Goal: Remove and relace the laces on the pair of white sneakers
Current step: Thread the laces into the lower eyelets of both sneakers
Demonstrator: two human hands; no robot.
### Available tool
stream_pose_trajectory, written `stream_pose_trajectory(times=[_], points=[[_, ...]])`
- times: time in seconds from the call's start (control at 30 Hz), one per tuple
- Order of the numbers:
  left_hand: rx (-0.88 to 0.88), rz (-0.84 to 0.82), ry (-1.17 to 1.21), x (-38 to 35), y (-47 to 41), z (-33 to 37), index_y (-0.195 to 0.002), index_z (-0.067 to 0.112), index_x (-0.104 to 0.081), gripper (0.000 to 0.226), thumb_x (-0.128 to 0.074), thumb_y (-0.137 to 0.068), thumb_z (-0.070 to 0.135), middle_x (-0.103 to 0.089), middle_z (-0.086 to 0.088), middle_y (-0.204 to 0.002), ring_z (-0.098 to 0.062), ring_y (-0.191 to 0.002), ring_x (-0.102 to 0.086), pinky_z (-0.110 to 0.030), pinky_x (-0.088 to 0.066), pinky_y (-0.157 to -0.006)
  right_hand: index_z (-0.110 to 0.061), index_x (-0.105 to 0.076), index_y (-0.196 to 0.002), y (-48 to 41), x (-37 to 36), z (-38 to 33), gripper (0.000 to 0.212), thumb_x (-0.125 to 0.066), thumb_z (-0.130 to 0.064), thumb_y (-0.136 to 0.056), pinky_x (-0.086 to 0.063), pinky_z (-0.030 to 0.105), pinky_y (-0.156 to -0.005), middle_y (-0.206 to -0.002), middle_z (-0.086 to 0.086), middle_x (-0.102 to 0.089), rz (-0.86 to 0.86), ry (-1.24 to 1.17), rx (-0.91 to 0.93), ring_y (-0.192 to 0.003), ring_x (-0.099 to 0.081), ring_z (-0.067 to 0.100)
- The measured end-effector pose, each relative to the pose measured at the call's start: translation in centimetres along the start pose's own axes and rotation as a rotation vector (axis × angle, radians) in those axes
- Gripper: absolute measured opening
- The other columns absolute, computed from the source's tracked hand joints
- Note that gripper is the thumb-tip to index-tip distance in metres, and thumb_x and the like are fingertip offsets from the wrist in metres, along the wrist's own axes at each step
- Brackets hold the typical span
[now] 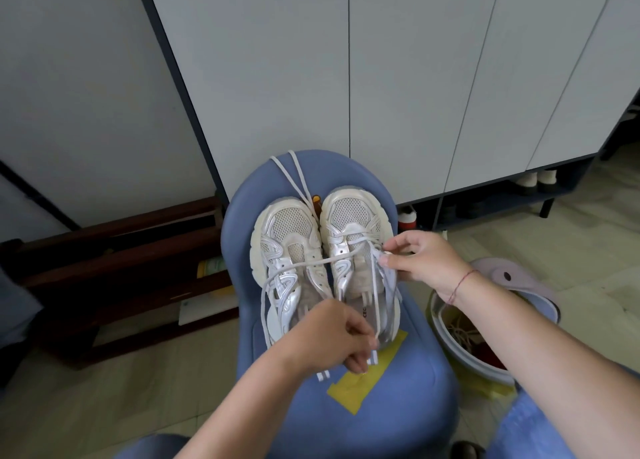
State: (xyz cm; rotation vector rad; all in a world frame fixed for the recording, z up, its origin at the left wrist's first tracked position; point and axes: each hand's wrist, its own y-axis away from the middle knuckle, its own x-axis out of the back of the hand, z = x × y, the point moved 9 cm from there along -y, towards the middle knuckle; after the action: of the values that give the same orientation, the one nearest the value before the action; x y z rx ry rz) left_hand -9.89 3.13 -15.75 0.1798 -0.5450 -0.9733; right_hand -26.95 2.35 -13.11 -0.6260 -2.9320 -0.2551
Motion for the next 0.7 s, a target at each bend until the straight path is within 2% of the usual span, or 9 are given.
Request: stream_pose_trajectory(times=[0.07,0.13,0.23,0.33,0.4,0.5,0.6,0.7], points=[[0.043,-0.114,-0.002,-0.9,0.2,-1.0,-0.074,0.012,-0.066,0.019,-0.066,-0.092,0.005,-0.066,-0.002,-0.066,-0.010,-0.055,-0.064,-0.018,-0.052,-0.059,-0.009,-0.066,-0.087,0.1,0.0,0.0,0.014,-0.075,-0.003,-0.077,-0.058,0.027,-0.063,-0.079,0.006,-0.066,-0.007,0.008,-0.004,-0.070,-0.065,0.014],[0.065,-0.115,0.042,-0.9,0.0,-1.5,-0.074,0.010,-0.068,0.019,-0.066,-0.092,0.004,-0.067,-0.001,-0.066,-0.010,-0.058,-0.065,-0.018,-0.053,-0.061,-0.008,-0.066,-0.087,0.1,0.1,0.0,0.014,-0.075,-0.004,-0.077,-0.055,0.023,-0.059,-0.079,0.007,-0.067,-0.013,0.012,-0.009,-0.069,-0.065,0.013],[0.068,0.011,0.215,-0.3,-0.6,-1.3,-0.082,0.004,-0.069,0.012,-0.065,-0.093,0.006,-0.069,-0.006,-0.072,-0.011,-0.062,-0.067,-0.019,-0.055,-0.064,-0.007,-0.066,-0.087,0.1,-0.1,0.0,0.013,-0.075,-0.004,-0.078,-0.054,0.020,-0.058,-0.079,0.007,-0.066,-0.028,0.008,-0.010,-0.070,-0.064,0.012],[0.058,0.137,0.352,-0.3,-1.5,-0.7,-0.101,0.007,-0.068,0.013,-0.060,-0.098,0.017,-0.069,-0.007,-0.088,-0.016,-0.077,-0.069,-0.023,-0.059,-0.074,-0.008,-0.066,-0.085,0.2,-0.3,-0.1,0.011,-0.074,-0.004,-0.079,-0.054,0.021,-0.058,-0.080,0.008,-0.066,-0.040,0.008,-0.004,-0.069,-0.064,0.011],[0.103,0.191,0.525,-0.9,-2.2,-0.8,-0.099,0.011,-0.066,0.017,-0.054,-0.101,0.022,-0.069,-0.006,-0.092,-0.018,-0.085,-0.069,-0.024,-0.059,-0.078,-0.008,-0.066,-0.084,0.2,-0.2,-0.2,0.010,-0.074,-0.003,-0.079,-0.054,0.020,-0.057,-0.079,0.008,-0.066,-0.041,0.014,-0.001,-0.067,-0.064,0.009],[0.210,0.313,0.831,-1.8,-3.1,-1.7,-0.090,0.008,-0.063,0.021,-0.054,-0.102,0.024,-0.071,-0.004,-0.077,-0.017,-0.072,-0.067,-0.025,-0.058,-0.068,-0.007,-0.067,-0.086,0.3,-0.2,-0.3,0.011,-0.075,-0.004,-0.078,-0.054,0.020,-0.059,-0.082,0.009,-0.067,-0.037,0.023,0.001,-0.071,-0.065,0.011],[0.218,0.397,1.020,-2.3,-3.7,-1.6,-0.084,0.008,-0.064,0.026,-0.058,-0.099,0.029,-0.056,0.004,-0.049,-0.012,-0.051,-0.050,-0.020,-0.046,-0.049,-0.007,-0.066,-0.086,0.3,-0.2,-0.2,0.012,-0.075,-0.005,-0.078,-0.057,0.023,-0.063,-0.083,0.011,-0.066,-0.039,0.025,0.007,-0.074,-0.065,0.015],[0.198,0.431,1.194,-2.2,-3.9,-0.9,-0.082,0.012,-0.069,0.028,-0.057,-0.099,0.030,-0.047,0.005,-0.049,-0.006,-0.042,-0.039,-0.015,-0.037,-0.039,-0.006,-0.066,-0.087,0.3,-0.2,-0.2,0.012,-0.075,-0.004,-0.079,-0.058,0.026,-0.067,-0.084,0.014,-0.068,-0.052,0.012,0.002,-0.076,-0.067,0.018]])
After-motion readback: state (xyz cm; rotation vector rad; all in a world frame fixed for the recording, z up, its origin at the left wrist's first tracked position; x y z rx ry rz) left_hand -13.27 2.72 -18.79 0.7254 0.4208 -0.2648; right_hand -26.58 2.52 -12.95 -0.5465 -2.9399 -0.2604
